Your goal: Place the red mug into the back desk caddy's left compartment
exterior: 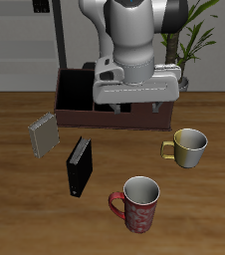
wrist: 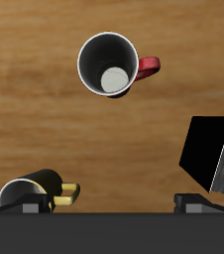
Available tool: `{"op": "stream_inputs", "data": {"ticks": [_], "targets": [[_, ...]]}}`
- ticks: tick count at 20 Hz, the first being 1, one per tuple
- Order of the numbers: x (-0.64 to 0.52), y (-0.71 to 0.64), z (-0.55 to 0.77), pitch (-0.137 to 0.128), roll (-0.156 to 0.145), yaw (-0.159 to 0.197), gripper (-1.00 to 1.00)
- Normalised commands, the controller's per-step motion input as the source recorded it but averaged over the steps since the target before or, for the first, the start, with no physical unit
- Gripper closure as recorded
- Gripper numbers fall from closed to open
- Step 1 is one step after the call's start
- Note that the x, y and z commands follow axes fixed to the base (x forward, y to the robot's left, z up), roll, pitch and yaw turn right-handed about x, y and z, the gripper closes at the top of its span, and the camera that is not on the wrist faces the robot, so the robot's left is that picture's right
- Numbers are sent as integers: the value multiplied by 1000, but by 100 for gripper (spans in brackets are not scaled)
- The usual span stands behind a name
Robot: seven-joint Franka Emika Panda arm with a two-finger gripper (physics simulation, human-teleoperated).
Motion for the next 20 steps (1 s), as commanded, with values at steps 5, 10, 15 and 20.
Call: {"op": "stream_inputs", "data": {"ticks": [5, 10, 15, 20], "targets": [[314, 445, -128, -30, 18, 38, -100], [365, 255, 20, -22, -33, -24, -100], [396, 159, 31, -23, -41, -8, -100], [296, 6, 7, -1, -29, -2, -100]]}}
